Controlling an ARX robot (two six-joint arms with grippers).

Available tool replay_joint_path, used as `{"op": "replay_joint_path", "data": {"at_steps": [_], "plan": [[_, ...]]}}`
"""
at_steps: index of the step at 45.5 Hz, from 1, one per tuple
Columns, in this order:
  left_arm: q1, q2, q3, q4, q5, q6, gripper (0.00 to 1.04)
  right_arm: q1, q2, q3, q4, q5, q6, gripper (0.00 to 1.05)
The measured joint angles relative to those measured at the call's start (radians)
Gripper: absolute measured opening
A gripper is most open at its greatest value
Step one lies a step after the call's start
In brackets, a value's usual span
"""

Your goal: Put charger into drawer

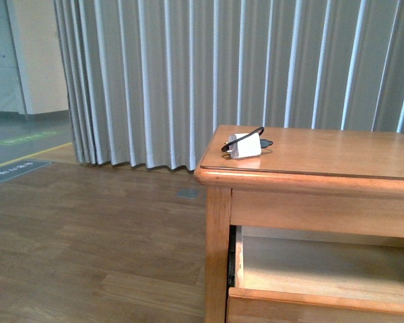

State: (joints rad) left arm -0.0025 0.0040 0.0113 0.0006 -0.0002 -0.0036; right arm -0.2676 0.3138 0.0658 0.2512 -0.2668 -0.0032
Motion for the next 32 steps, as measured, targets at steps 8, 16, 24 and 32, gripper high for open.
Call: {"op": "replay_joint_path", "data": {"at_steps": [8,16,24,32], "plan": [[-0.093,0.069,-0.001,0.121,-0.291,-0.015,0.99,0.0,0.0,0.0,0.0,0.0,0.001,0.96],[-0.233,0.491,0.047,0.502,-0.673,-0.05,0.99,0.0,0.0,-0.001,0.0,0.002,0.001,0.96],[-0.224,0.871,0.239,0.619,-0.415,-0.039,0.99,0.0,0.0,-0.001,0.0,0.002,0.001,0.96],[-0.275,1.197,0.484,0.637,-0.23,0.017,0.99,0.0,0.0,-0.001,0.0,0.002,0.001,0.96]]}}
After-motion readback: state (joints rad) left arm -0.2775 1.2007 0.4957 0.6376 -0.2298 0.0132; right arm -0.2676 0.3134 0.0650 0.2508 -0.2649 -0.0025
